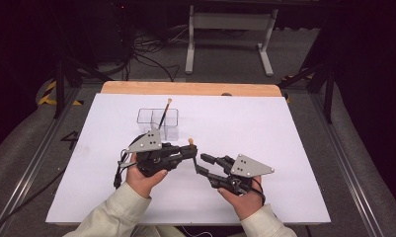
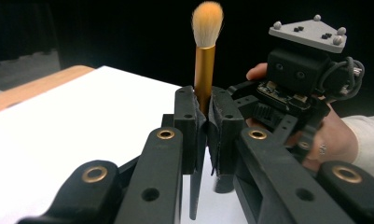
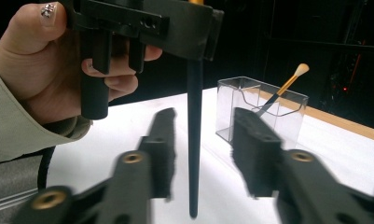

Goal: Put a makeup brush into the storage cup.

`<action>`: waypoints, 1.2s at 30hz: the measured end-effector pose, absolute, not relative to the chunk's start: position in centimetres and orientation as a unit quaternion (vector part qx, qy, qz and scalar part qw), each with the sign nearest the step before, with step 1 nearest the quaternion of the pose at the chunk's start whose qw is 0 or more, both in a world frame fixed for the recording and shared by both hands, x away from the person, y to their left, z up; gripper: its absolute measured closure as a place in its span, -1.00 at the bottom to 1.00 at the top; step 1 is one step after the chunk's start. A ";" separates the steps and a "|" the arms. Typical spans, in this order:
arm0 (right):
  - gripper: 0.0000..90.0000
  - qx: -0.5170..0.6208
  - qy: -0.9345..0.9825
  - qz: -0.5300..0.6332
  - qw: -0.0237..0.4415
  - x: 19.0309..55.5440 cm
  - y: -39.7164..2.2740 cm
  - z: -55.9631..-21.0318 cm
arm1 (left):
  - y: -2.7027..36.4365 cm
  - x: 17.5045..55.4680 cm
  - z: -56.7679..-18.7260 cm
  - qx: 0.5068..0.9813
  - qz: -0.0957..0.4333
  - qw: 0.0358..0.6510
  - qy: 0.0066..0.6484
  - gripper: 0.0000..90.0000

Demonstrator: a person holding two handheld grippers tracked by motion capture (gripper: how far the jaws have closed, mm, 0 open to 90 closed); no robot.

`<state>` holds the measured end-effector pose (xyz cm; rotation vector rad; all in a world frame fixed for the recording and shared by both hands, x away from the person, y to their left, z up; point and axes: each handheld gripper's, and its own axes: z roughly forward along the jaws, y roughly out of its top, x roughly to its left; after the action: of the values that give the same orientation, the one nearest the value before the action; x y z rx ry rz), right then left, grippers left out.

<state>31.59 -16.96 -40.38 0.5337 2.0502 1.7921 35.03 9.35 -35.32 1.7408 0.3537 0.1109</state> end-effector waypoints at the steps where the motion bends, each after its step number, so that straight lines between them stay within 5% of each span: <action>1: 0.17 0.190 0.727 0.634 0.183 31.6 -17.1 -40.3 | 9.4 35.0 -35.1 0.762 0.055 0.627 0.156 0.84; 14: -0.36 0.220 0.728 0.613 0.217 32.4 -19.1 -39.3 | 10.7 35.8 -33.4 0.765 0.112 0.609 0.181 0.84; 28: -0.52 0.244 0.730 0.594 0.234 32.9 -21.0 -38.6 | 11.9 36.5 -33.1 0.759 0.125 0.611 0.190 0.84; 36: -0.77 0.271 0.726 0.584 0.244 33.1 -22.1 -38.4 | 12.9 37.2 -32.3 0.750 0.142 0.614 0.199 0.84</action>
<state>33.07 -22.13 -38.36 0.7391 1.9817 1.5947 37.19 12.88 -32.30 1.7289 0.4593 0.3271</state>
